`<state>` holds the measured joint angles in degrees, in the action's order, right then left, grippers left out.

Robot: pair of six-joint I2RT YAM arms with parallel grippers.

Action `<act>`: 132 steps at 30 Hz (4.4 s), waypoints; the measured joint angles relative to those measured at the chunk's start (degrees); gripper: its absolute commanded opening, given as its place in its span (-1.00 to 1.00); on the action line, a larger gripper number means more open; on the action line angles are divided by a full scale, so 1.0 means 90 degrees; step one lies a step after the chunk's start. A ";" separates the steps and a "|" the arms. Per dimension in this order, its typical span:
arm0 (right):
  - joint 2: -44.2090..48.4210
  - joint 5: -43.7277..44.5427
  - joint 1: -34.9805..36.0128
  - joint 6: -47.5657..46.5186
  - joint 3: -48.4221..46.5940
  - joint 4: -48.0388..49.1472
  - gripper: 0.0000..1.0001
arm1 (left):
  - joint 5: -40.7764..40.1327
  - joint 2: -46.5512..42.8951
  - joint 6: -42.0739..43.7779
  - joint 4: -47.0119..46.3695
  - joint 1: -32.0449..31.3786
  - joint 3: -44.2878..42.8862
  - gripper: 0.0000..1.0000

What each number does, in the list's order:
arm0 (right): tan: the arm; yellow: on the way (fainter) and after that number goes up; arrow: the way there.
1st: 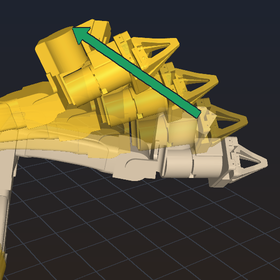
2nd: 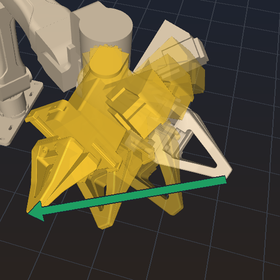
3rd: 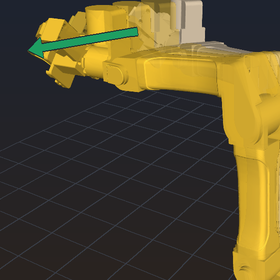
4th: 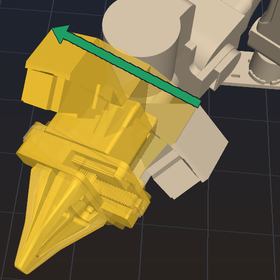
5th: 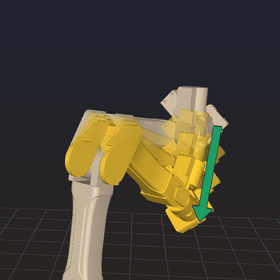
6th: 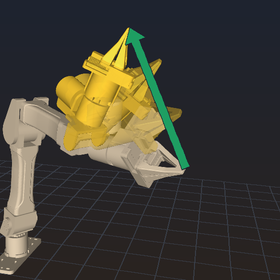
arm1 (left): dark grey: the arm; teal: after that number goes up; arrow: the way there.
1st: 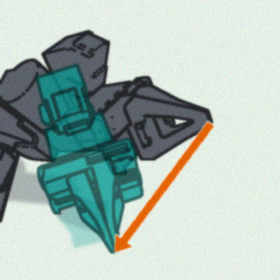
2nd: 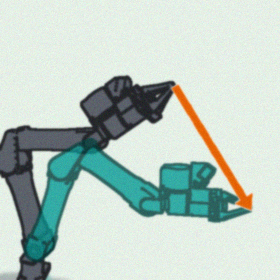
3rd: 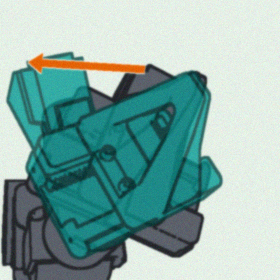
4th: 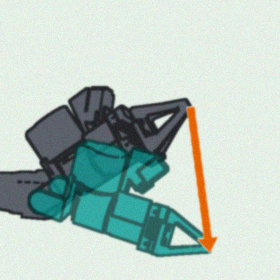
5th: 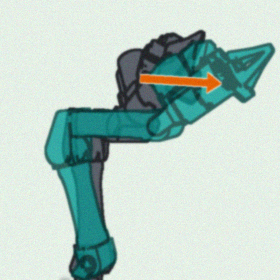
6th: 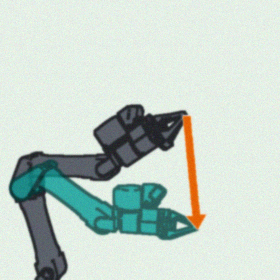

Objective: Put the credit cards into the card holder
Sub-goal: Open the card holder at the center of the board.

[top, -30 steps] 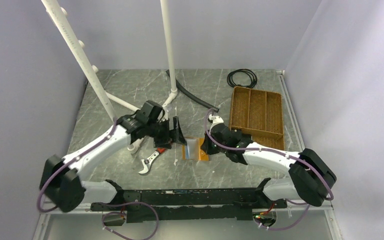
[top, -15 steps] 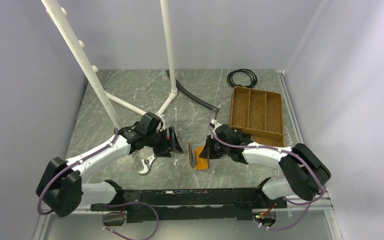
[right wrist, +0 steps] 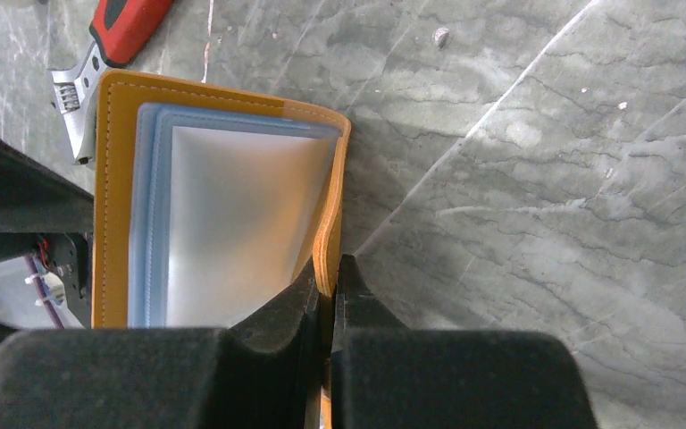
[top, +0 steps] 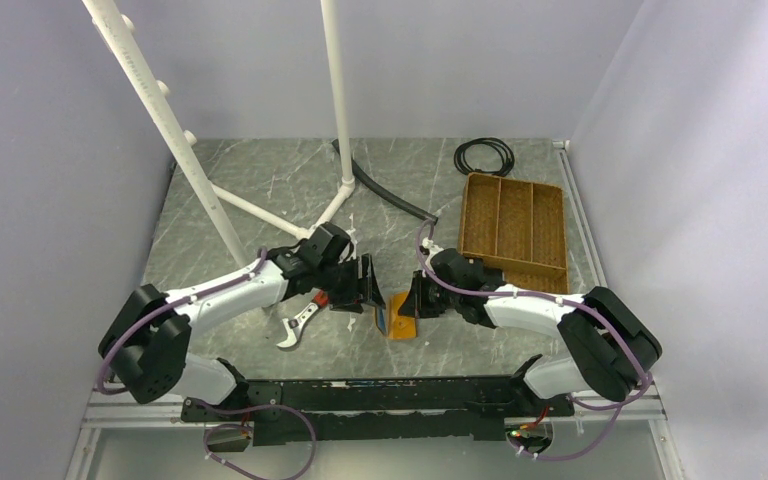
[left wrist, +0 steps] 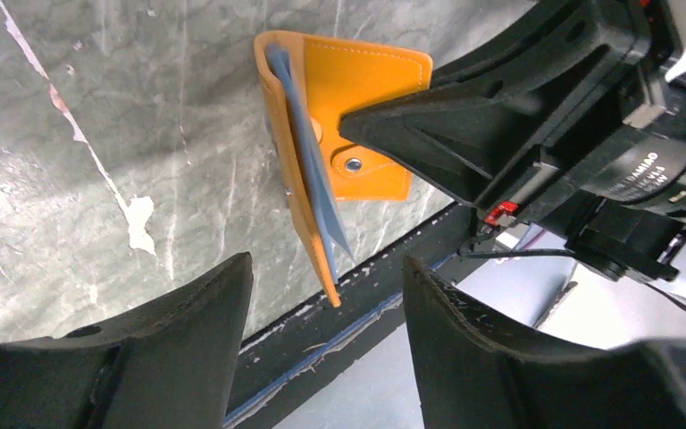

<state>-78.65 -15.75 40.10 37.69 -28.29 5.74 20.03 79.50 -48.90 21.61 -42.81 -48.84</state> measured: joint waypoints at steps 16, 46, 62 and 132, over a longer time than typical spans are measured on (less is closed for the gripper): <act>-0.0015 -0.0121 0.0000 0.0000 0.0058 0.0143 -1.00 | -0.0301 0.0607 -0.0007 0.0051 -0.0301 -0.0117 -0.17; 0.1015 0.0840 0.0908 -0.1005 -0.0296 -0.0918 0.78 | -0.0653 0.1389 -0.0010 0.0231 -0.0534 -0.0510 -1.00; 0.0367 0.4318 0.2239 -0.0017 -0.0617 -0.1457 0.00 | -0.0682 0.1379 -0.0192 0.0505 -0.0534 -0.0510 -1.00; -0.0687 -0.0979 0.0066 -0.0233 -0.0180 0.0039 -1.00 | -0.0539 0.0483 0.0277 0.0979 -0.0420 -0.1537 -0.88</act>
<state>-84.84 -24.56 40.69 35.59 -29.91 6.09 15.18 83.85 -46.41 30.41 -46.59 -62.67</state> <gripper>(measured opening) 0.005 0.080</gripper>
